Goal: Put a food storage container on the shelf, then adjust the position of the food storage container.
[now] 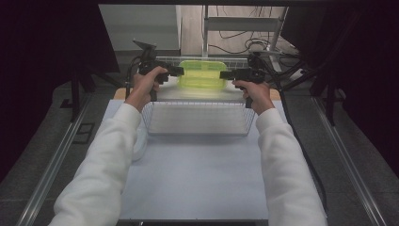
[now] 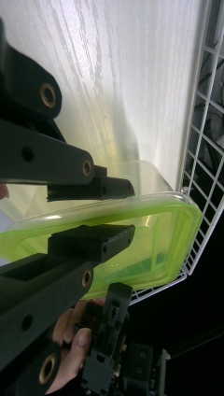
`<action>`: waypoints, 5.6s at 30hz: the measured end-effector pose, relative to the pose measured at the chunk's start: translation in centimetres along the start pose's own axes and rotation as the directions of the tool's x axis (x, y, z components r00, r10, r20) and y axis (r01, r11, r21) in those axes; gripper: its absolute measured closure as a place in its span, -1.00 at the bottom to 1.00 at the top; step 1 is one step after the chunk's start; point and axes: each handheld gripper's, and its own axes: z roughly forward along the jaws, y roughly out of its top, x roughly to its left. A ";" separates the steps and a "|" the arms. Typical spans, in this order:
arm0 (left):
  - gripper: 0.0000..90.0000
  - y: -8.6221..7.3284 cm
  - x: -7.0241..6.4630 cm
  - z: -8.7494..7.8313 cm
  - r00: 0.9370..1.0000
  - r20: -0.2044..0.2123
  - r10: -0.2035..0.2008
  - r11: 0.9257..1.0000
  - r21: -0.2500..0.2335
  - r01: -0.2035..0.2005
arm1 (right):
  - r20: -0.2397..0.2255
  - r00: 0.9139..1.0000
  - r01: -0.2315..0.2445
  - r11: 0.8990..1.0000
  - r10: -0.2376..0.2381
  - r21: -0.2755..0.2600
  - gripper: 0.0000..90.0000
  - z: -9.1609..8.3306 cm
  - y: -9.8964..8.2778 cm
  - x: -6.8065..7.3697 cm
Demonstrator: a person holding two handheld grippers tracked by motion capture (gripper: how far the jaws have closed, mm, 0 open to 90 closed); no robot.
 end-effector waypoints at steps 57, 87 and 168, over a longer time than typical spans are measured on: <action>-0.45 -12.4 -2.6 -6.9 0.915 -0.074 0.396 0.913 -0.077 -0.401 | 0.058 0.943 0.331 0.937 -0.326 -0.110 -0.38 -9.1 -8.7 3.3; -0.44 -24.5 3.4 -6.0 0.924 -0.126 0.361 0.930 0.119 -0.348 | 0.061 0.926 0.361 0.919 -0.374 0.157 -0.43 -7.2 -22.4 -1.0; -0.28 -15.2 10.3 -13.0 0.842 -0.480 0.246 0.965 0.204 -0.166 | 0.119 0.940 0.298 0.940 -0.319 0.169 -0.45 -7.9 -22.9 -2.4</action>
